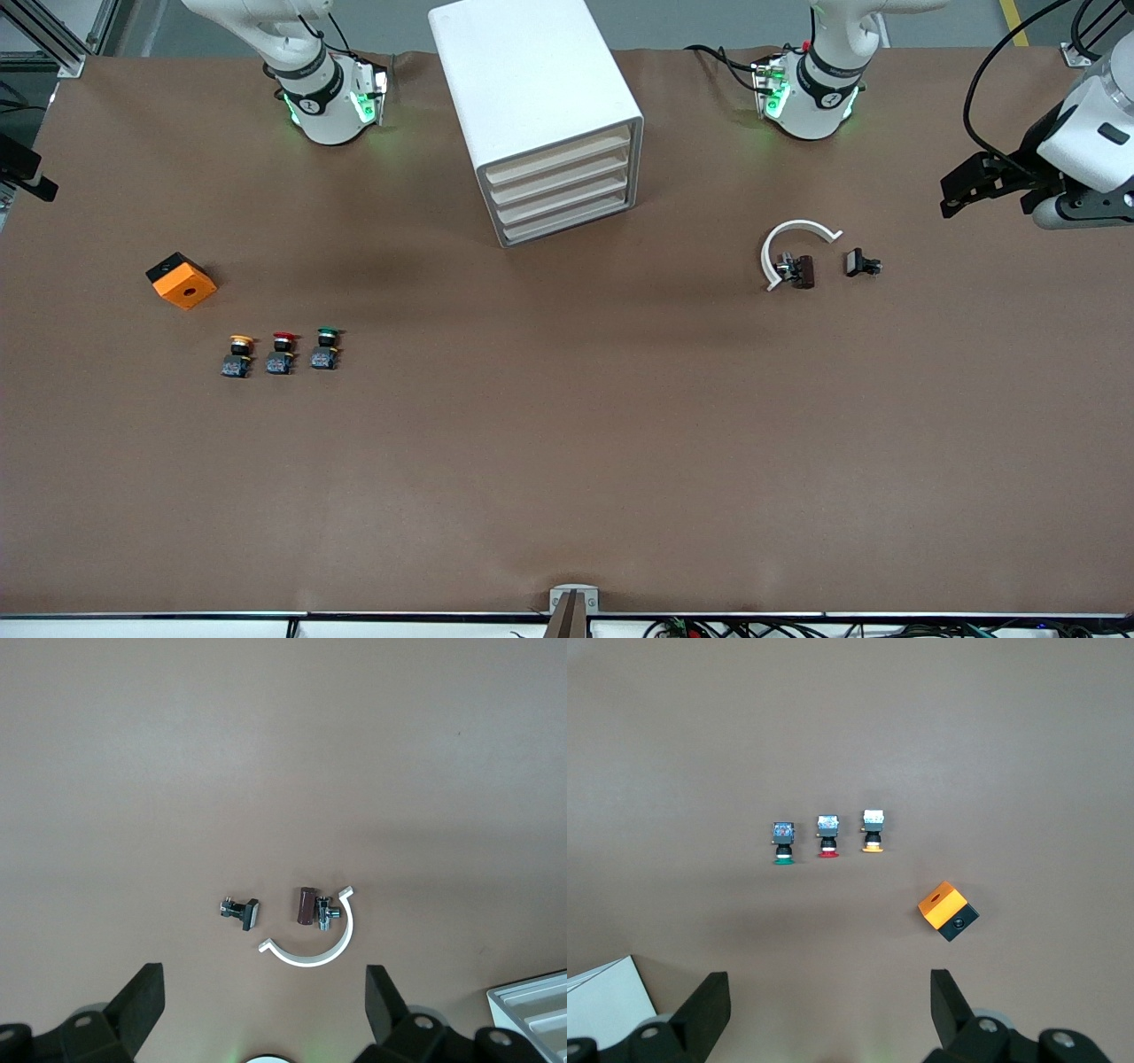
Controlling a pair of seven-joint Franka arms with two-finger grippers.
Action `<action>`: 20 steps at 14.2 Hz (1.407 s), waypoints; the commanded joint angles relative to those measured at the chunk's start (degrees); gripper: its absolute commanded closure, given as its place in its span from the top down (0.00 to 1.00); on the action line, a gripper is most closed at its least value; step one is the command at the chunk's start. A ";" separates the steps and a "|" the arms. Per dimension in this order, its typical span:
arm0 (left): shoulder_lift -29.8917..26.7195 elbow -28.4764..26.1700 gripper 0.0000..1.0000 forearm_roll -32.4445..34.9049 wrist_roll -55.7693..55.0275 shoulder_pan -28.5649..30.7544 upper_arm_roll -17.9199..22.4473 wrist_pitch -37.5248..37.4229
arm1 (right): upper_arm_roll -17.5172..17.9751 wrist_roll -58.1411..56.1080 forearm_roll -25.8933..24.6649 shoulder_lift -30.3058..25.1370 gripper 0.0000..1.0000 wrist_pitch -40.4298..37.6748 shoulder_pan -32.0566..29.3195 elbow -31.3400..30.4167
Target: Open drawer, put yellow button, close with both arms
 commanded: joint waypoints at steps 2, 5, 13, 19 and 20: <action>0.75 1.62 1.00 1.21 0.56 0.02 -0.36 -1.25 | 0.47 0.71 -0.62 -2.15 1.00 0.99 -0.22 -2.39; 0.75 2.23 1.00 0.86 0.47 0.02 -0.36 -1.42 | 0.38 0.71 -0.62 -2.15 1.00 0.99 -0.22 -2.39; 4.71 1.18 1.00 0.51 0.47 0.90 -0.27 -5.56 | 0.47 0.54 -0.62 -2.15 1.00 0.99 -0.22 -2.39; 13.48 -0.75 1.00 0.42 0.64 0.37 -0.36 -2.05 | 0.38 0.36 -0.62 -2.15 1.00 1.08 -0.22 -2.48; 14.98 -1.19 1.00 0.33 0.64 0.37 -0.36 -0.39 | 0.38 0.36 -0.62 -2.15 1.00 1.08 -0.22 -2.48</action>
